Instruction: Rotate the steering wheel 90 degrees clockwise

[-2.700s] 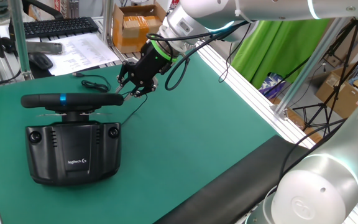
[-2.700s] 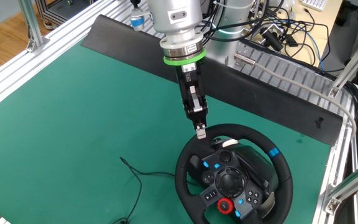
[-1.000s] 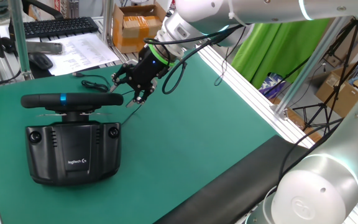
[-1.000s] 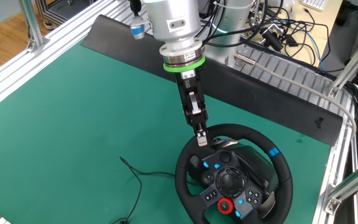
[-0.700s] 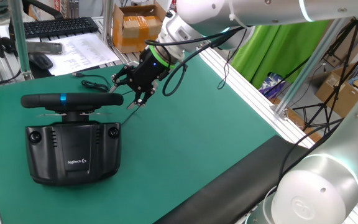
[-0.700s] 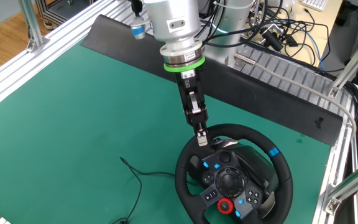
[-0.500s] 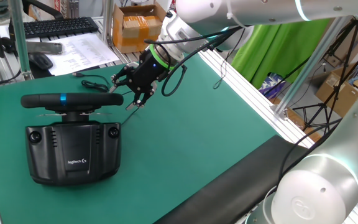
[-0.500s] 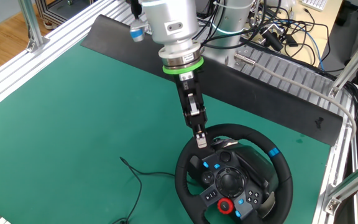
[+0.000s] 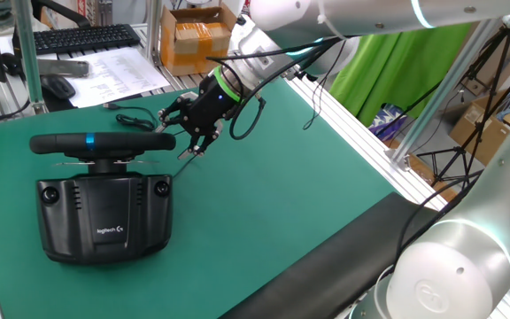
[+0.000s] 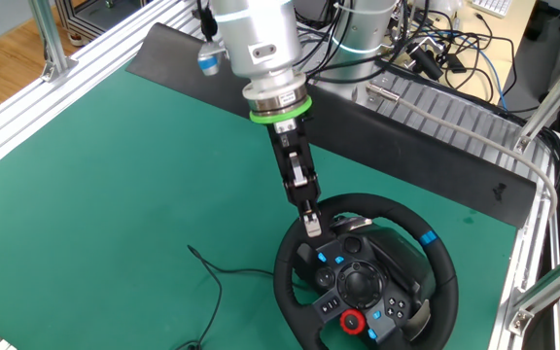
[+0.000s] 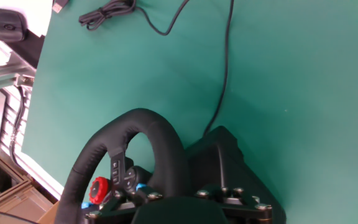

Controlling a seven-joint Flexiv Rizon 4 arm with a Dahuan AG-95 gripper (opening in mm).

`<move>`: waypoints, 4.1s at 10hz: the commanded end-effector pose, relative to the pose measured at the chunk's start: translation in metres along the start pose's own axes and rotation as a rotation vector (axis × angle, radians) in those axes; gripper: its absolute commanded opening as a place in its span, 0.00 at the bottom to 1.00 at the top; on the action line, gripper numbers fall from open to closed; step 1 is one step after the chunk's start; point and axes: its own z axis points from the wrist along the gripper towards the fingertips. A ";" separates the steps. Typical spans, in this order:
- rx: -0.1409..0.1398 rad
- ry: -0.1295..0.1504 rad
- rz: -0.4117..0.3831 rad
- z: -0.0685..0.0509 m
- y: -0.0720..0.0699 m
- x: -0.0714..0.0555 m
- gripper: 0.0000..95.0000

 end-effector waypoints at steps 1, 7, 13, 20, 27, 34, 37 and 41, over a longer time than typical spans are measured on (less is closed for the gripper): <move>0.001 0.000 -0.002 -0.002 -0.001 0.000 0.20; -0.056 -0.025 0.017 -0.007 0.003 -0.001 0.00; -0.042 -0.040 0.012 -0.008 0.004 0.000 0.00; -0.042 -0.040 0.012 -0.008 0.004 0.000 0.00; -0.042 -0.040 0.012 -0.008 0.004 0.000 0.00; 0.060 -0.084 0.039 -0.052 -0.013 0.034 0.00; 0.069 -0.080 0.020 -0.051 -0.015 0.035 0.00; 0.198 -0.101 -0.142 -0.049 -0.014 0.033 0.00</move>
